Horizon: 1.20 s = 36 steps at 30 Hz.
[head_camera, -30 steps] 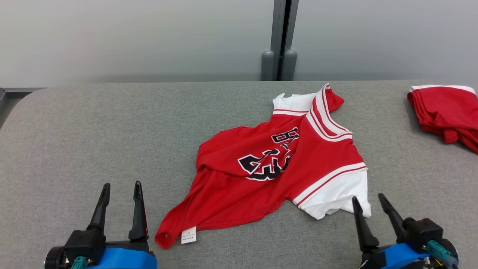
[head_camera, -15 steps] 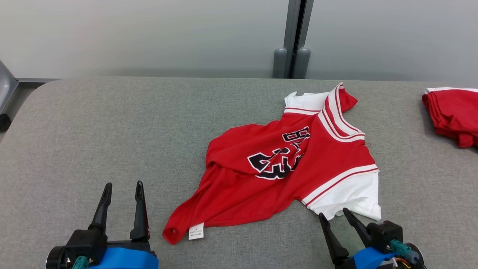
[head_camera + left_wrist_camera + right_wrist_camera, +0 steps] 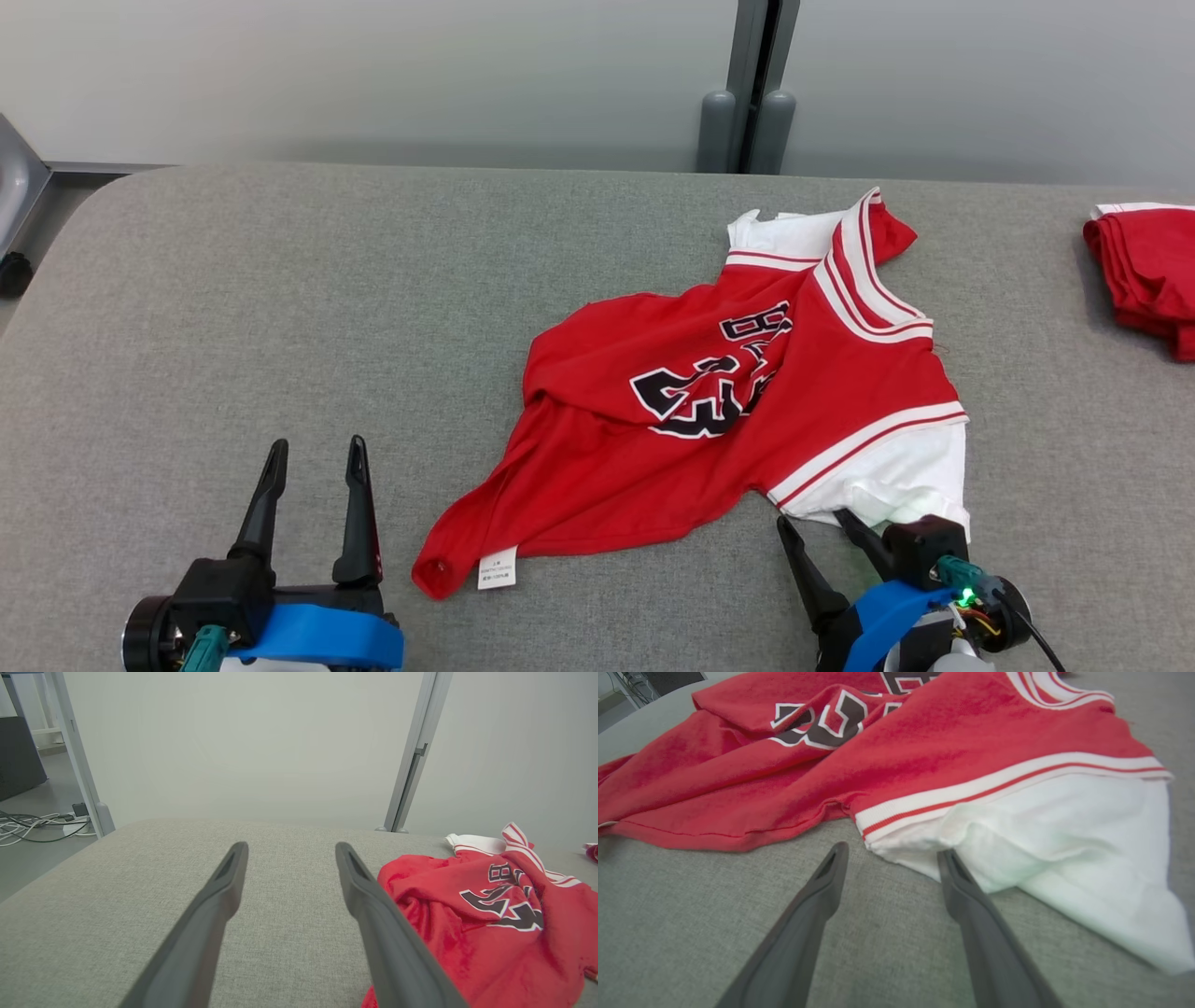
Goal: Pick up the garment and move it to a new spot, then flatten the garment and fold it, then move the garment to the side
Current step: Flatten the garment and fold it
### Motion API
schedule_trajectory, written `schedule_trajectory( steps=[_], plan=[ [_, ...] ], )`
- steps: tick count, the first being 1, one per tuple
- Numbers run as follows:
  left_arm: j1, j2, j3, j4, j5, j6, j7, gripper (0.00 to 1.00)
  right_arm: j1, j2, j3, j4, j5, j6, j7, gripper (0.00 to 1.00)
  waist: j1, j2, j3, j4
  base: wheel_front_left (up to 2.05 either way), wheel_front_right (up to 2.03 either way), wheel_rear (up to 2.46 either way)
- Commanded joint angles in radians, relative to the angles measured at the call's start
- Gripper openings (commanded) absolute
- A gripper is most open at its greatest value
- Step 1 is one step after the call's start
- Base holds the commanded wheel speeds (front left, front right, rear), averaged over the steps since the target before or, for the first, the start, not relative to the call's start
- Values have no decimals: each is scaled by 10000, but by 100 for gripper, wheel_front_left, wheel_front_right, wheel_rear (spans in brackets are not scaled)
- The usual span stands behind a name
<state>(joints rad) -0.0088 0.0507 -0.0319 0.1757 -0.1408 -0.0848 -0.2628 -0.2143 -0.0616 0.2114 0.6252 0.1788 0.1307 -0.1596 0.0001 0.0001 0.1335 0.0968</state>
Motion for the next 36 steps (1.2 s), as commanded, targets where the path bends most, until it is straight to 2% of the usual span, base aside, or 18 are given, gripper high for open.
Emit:
schedule_trajectory(
  steps=[1,2,3,11,19,20,21,22,28,36],
  plan=[
    [-198,-4,-7,6,-32,44,-26,100,-215,47,15,230,146,2,-128,49,-1,-1,8,9,0,0,0],
    [-187,-4,-16,9,-36,57,-26,100,-295,53,-10,313,189,2,-201,10,-1,-1,1,9,0,0,0],
    [-167,-4,-19,14,-43,60,-26,100,-343,58,-36,400,236,2,-274,0,-1,-1,-13,7,0,0,0],
    [-23,-3,-25,38,-107,60,-26,100,-410,94,-85,854,403,2,-836,0,-1,-1,-135,-60,0,0,0],
    [12,-4,-52,23,-161,91,-26,100,288,100,122,61,483,2,-1052,0,-1,-1,-145,-166,0,0,0],
    [14,-4,-52,24,-153,98,-26,100,371,100,136,-17,502,2,-1058,31,-1,-1,-144,-187,0,0,0],
    [13,-3,-51,26,-150,102,-26,100,437,101,126,-96,546,2,-1063,73,-1,-1,-147,-210,0,0,0],
    [22,-4,-48,25,-152,105,-26,100,491,102,99,-167,548,2,-1066,100,-1,-1,-153,-232,0,0,0],
    [135,-3,41,31,-116,109,-26,100,770,100,-192,-1022,518,2,-1065,100,-1,-1,-259,-397,0,0,0],
    [407,-4,453,30,31,13,-26,100,1743,-129,-1322,-3393,111,2,-1065,100,-1,-1,-675,-793,0,0,0]
  ],
)
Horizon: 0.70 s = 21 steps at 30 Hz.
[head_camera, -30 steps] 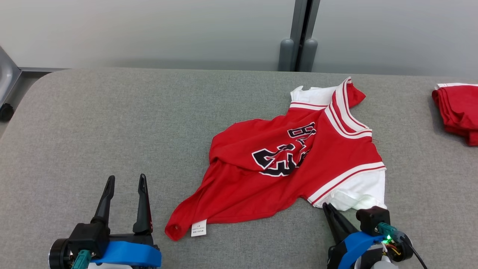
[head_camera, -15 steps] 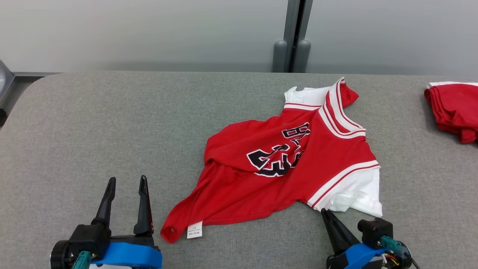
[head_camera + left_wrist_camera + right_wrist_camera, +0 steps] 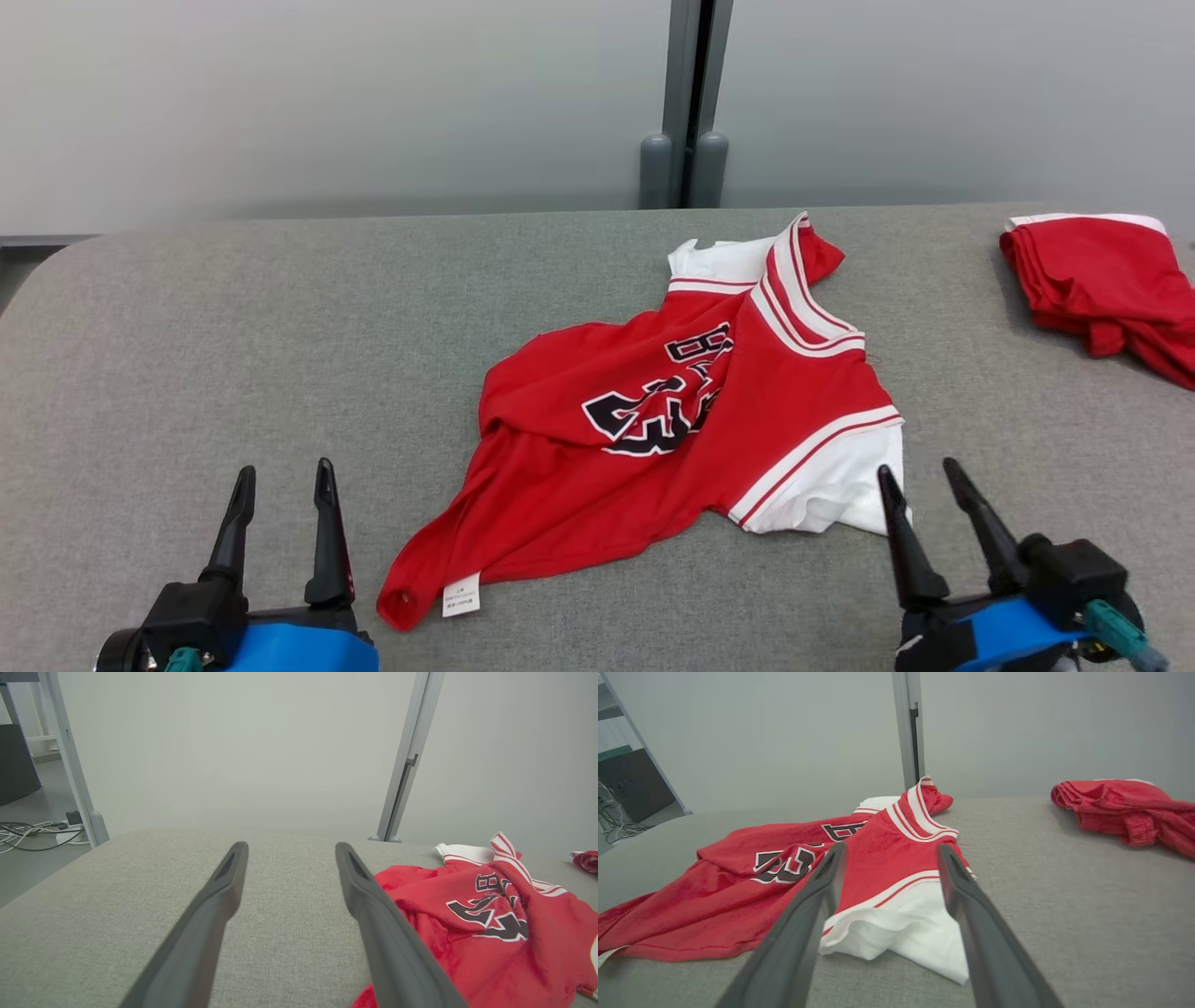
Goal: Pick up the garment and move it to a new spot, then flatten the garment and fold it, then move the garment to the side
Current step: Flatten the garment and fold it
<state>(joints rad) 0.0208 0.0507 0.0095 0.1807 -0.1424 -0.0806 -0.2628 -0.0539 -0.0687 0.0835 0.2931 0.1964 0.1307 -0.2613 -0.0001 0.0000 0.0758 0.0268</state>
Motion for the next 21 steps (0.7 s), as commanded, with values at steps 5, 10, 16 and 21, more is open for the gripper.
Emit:
schedule_trajectory(
  steps=[5,10,16,21],
  plan=[
    [277,-3,221,-21,161,-57,-26,100,778,-161,-706,-1257,-209,4,-50,100,1,0,-387,-308,0,0,0],
    [500,-1,271,38,238,-68,-26,100,1457,-138,-962,-1764,-307,4,-50,100,1,0,-621,-435,0,0,0],
    [710,-3,312,65,259,-57,-26,100,2214,58,-1309,-1993,-404,4,-50,100,1,0,-730,-437,0,0,0],
    [795,-3,350,100,293,-65,-26,100,2385,140,-1234,-1766,-486,4,-51,100,1,0,-745,-441,0,0,0]
  ],
)
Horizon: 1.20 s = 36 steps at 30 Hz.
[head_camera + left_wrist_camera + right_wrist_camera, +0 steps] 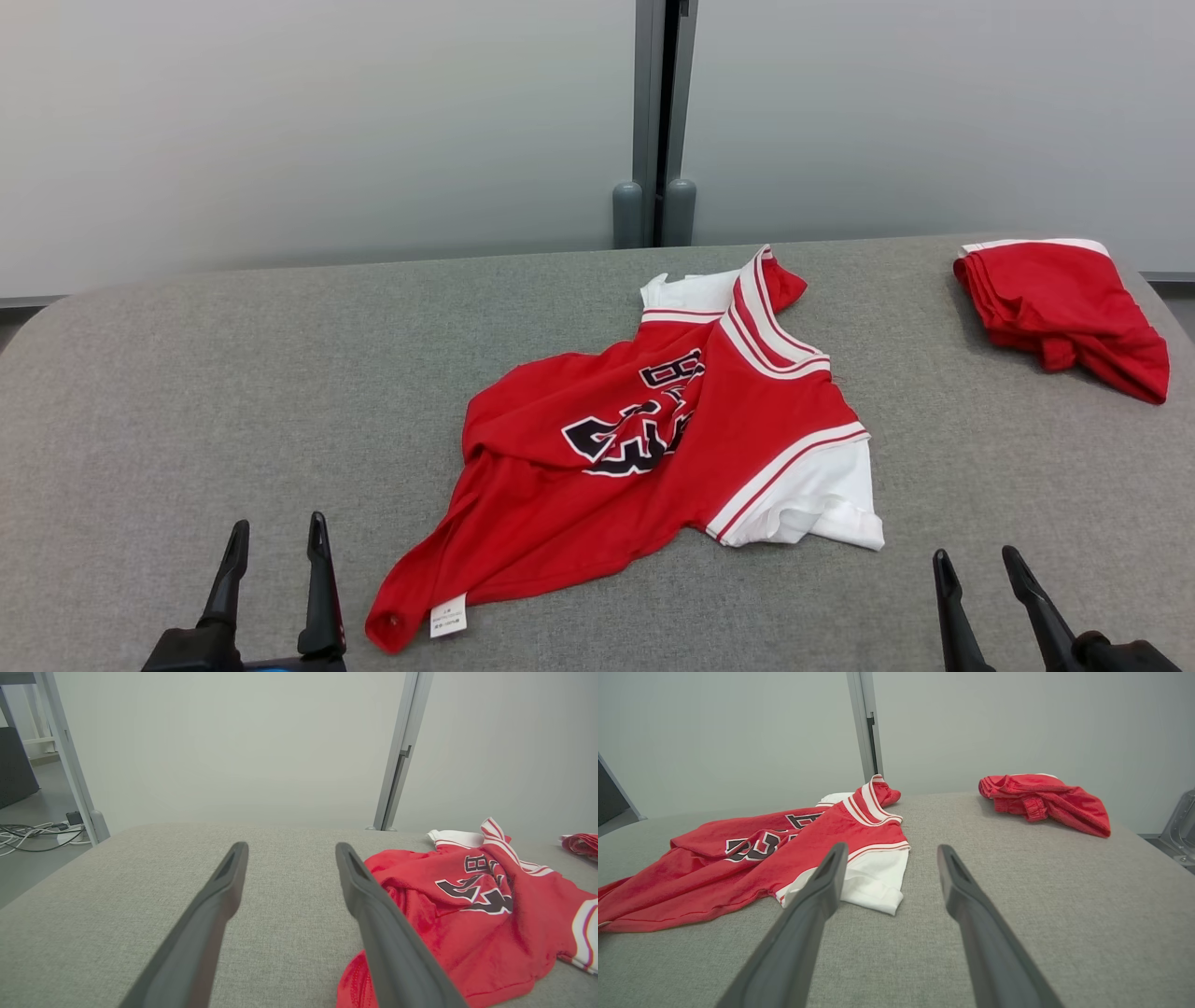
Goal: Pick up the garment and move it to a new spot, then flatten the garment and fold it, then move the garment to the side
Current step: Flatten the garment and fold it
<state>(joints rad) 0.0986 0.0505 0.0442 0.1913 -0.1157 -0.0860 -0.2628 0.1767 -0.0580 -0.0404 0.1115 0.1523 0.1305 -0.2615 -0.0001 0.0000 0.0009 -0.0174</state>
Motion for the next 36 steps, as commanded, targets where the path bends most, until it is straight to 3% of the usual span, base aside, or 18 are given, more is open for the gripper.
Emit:
schedule_trajectory(
  steps=[1,23,36],
  plan=[
    [28,-3,-9,-13,25,-13,-26,100,32,35,11,85,-61,5,-50,100,1,0,6,6,0,0,0],
    [-206,-1,-305,-48,-40,146,-26,100,-1128,44,621,864,-221,5,-49,100,1,0,199,186,0,0,0],
    [-769,-1,-487,77,-75,43,-26,100,-4136,-1135,767,2558,-309,4,1307,100,1,0,816,533,0,0,0]
  ],
)
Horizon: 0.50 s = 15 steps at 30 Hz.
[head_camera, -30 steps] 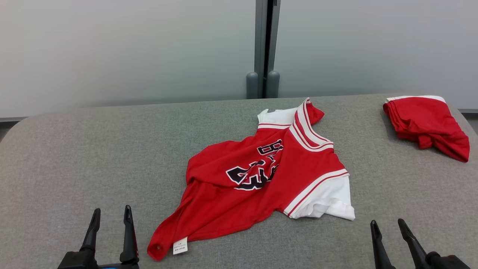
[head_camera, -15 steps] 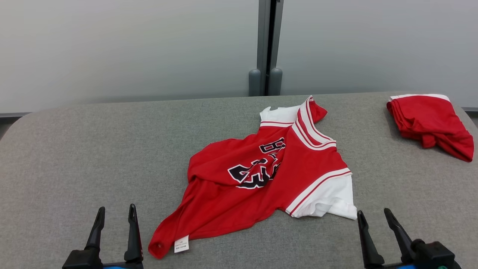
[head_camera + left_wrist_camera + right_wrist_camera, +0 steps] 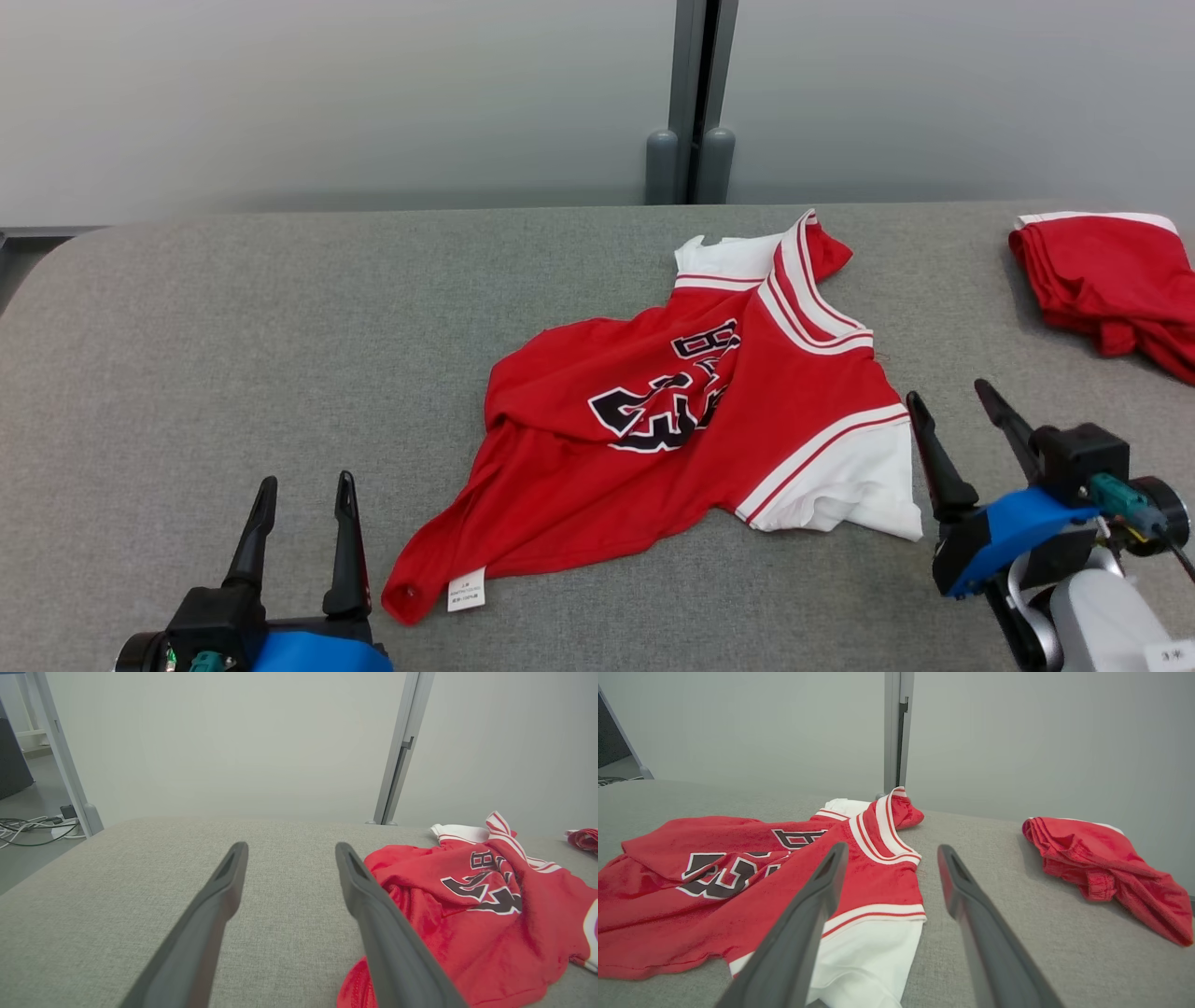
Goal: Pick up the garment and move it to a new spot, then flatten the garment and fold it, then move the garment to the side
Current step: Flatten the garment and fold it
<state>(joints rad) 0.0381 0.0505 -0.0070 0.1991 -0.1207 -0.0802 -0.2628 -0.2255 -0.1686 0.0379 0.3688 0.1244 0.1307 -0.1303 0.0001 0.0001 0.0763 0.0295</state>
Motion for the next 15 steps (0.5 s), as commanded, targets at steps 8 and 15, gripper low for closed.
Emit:
schedule_trajectory(
  steps=[8,15],
  plan=[
    [-521,-1,-264,-40,-121,70,-26,100,-1818,-855,194,1759,35,2,746,100,-1,-1,732,421,0,0,0],
    [-888,-3,-490,27,-191,108,-26,100,-2833,-1190,654,3755,232,2,1096,100,-1,-1,1135,793,0,0,0]
  ],
)
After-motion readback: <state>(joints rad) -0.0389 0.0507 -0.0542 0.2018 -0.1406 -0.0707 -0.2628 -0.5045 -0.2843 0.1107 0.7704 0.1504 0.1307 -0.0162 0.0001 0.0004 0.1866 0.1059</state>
